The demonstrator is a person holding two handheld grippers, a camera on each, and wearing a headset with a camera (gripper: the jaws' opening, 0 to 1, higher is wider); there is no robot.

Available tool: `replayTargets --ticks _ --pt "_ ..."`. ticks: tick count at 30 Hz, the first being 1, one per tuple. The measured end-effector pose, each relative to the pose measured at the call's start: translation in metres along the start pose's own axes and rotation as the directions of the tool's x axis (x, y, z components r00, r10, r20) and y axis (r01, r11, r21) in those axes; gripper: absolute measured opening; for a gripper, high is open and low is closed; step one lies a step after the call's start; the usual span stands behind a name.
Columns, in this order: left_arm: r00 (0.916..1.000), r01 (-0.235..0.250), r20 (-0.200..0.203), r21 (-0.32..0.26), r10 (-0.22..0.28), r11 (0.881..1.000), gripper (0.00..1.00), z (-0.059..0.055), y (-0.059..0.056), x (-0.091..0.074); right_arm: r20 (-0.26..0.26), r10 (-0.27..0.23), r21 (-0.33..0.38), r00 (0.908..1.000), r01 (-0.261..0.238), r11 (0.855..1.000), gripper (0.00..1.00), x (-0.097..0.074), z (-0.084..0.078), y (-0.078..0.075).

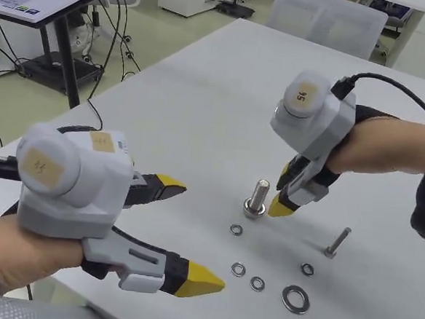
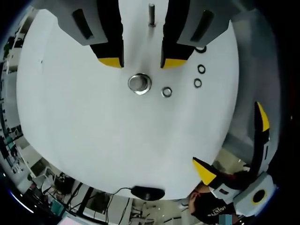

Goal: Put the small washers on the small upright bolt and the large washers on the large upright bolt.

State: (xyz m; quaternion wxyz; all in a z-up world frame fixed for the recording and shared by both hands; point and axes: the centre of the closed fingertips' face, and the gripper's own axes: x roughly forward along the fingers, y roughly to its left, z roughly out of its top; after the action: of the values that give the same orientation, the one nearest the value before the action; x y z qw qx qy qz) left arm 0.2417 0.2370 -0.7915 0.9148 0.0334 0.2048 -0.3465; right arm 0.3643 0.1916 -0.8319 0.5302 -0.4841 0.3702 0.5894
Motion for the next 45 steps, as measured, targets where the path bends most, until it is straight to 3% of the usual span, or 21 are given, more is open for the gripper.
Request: replayTargets --ticks 10,20,25,34,45 --pt "1.0 0.009 0.0 0.005 -0.009 1.0 0.84 0.0 -0.001 0.0 0.016 -0.009 -0.003 0.9998 0.009 1.0 0.33 -0.011 -0.01 0.021" --pt "0.9999 0.017 -0.002 0.013 -0.017 1.0 0.83 0.0 -0.003 -0.001 0.017 0.008 0.002 0.9998 -0.008 1.0 0.33 -0.017 -0.024 0.057" --pt "0.9998 0.019 -0.002 0.016 -0.019 1.0 0.83 0.001 -0.004 -0.001 -0.003 0.037 0.006 0.9993 -0.037 0.999 0.33 -0.011 -0.037 0.078" --pt "0.9998 0.019 -0.001 0.02 -0.019 1.0 0.83 0.001 -0.004 -0.001 -0.019 0.084 0.035 0.9963 -0.084 0.996 0.33 0.004 -0.054 0.102" --pt "0.9997 0.024 -0.005 0.026 -0.024 0.999 0.83 0.002 -0.007 -0.001 -0.05 0.092 0.045 0.9945 -0.09 0.995 0.32 0.015 -0.065 0.111"
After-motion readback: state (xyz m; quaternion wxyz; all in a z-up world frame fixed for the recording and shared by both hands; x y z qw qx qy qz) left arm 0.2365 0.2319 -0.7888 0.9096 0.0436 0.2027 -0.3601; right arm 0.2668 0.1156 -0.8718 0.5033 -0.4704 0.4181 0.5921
